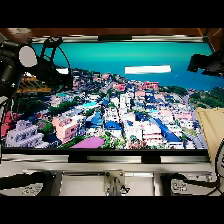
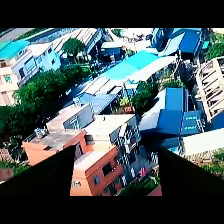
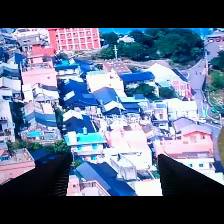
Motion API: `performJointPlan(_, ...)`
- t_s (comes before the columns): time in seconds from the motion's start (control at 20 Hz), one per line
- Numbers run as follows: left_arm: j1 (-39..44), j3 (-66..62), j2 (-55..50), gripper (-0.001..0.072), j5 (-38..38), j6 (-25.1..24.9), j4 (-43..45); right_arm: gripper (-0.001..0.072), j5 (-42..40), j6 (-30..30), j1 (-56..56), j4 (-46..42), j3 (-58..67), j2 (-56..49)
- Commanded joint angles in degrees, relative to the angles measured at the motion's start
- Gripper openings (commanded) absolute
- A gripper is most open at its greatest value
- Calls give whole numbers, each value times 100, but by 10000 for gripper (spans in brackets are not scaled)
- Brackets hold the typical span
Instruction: Fold the shirts.
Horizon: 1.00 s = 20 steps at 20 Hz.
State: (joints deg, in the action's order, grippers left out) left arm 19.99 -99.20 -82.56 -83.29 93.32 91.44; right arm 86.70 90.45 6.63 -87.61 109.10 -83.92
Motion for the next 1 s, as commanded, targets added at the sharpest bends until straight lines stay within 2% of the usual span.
performJointPlan(0.0, -11, -4, -37, 614, -247, 42, 223, 648, 155, -68, -74, 398, 4, -44)
performJointPlan(0.95, -9, -2, -96, 613, -245, 44, 219, 648, -24, -68, -74, 398, 4, -44)
